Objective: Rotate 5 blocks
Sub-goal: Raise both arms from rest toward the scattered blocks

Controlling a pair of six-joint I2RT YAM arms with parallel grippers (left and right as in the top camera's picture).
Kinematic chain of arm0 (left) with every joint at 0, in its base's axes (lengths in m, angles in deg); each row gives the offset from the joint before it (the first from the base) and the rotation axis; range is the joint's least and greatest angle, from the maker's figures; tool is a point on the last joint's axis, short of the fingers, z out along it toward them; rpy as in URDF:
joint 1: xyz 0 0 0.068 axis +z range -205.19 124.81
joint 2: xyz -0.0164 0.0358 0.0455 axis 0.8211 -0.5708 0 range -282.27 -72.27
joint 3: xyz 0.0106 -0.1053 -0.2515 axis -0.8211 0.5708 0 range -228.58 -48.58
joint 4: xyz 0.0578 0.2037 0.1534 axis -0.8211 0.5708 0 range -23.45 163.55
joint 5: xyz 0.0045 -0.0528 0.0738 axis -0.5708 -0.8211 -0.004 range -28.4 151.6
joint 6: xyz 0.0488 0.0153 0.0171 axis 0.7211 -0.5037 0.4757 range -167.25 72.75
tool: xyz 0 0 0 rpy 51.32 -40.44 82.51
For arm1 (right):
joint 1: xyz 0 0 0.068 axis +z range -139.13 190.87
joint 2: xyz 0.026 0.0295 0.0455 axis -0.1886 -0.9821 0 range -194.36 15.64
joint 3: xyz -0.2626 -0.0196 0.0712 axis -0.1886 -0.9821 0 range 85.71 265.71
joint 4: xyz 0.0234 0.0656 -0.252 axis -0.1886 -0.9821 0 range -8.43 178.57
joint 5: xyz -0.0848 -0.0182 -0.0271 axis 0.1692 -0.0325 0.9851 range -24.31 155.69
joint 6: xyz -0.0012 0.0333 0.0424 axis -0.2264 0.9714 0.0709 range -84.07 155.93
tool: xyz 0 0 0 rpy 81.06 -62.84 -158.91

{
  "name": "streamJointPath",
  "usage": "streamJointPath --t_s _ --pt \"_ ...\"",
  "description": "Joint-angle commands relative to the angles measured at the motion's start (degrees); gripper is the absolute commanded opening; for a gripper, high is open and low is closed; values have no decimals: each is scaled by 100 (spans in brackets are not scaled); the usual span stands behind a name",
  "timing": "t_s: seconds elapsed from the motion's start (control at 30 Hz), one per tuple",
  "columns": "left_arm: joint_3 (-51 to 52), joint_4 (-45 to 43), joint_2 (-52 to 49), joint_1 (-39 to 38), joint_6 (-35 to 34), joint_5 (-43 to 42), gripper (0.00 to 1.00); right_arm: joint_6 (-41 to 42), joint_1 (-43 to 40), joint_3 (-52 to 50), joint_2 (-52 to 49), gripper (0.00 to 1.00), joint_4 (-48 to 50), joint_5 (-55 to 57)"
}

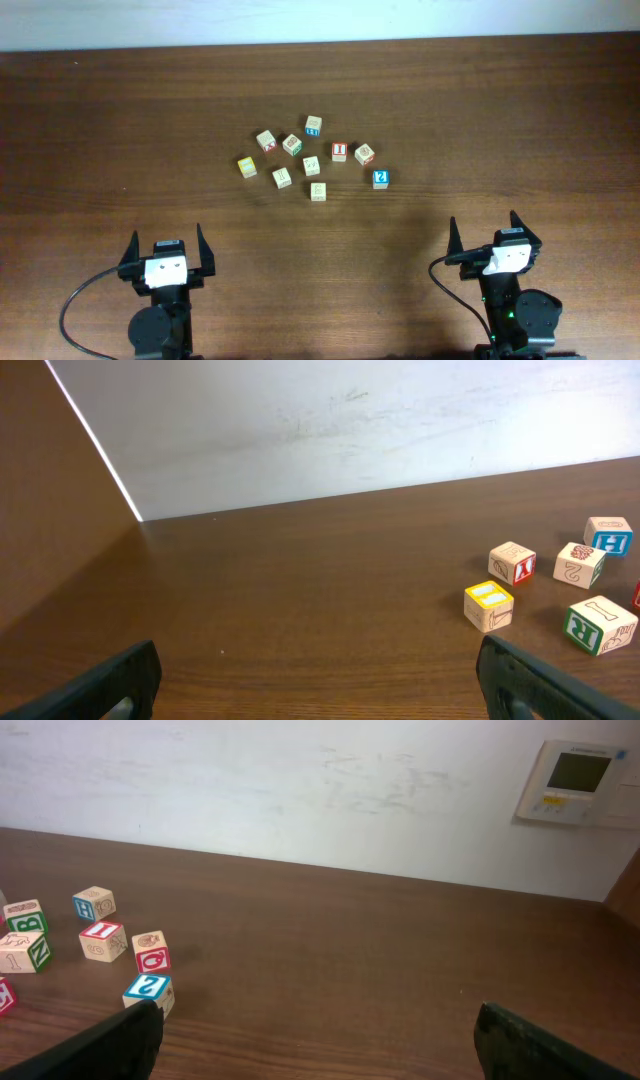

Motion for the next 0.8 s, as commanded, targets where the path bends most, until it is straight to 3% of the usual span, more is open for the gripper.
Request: streamJointPath --t_s 0.0,0.77 --pt "33 4 50 -28 90 -63 99 -17 -33 -46 37 99 -2 -74" --pt "33 -107 50 -28 92 46 99 -17 -33 -46 37 99 -2 -74"
